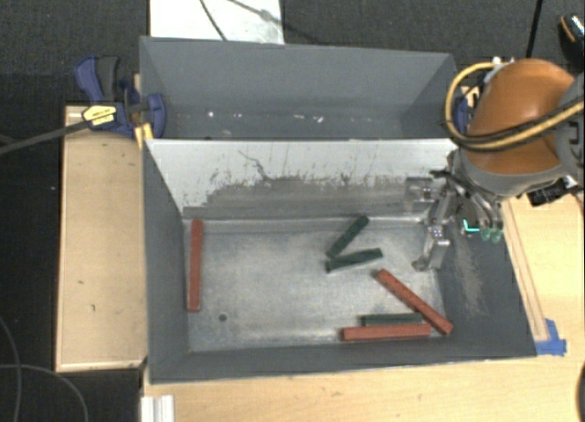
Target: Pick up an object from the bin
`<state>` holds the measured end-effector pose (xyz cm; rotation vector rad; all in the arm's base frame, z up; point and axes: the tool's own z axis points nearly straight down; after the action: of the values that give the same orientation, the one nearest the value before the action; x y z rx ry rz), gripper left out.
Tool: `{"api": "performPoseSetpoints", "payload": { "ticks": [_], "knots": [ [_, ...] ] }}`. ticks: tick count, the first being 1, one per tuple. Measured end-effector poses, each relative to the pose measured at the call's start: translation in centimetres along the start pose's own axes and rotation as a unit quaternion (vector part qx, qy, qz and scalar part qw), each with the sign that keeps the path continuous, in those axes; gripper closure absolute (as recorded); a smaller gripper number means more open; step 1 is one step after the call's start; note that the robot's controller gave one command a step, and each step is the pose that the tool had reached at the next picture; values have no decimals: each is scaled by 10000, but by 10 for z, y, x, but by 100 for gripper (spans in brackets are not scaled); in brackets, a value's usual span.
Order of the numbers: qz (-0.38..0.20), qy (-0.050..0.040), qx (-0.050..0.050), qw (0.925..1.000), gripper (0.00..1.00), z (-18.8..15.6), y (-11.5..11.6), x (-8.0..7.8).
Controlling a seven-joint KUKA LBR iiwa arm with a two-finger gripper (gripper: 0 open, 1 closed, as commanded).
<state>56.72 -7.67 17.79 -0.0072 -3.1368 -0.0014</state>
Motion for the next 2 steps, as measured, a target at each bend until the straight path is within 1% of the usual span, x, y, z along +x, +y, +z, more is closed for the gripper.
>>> {"api": "performPoseSetpoints", "payload": {
  "ticks": [1,2],
  "knots": [
    [-2532,-17,6,9674,0,108,21,13],
    [-4333,-50,17,9012,0,96,50,-5]
  ]
}}
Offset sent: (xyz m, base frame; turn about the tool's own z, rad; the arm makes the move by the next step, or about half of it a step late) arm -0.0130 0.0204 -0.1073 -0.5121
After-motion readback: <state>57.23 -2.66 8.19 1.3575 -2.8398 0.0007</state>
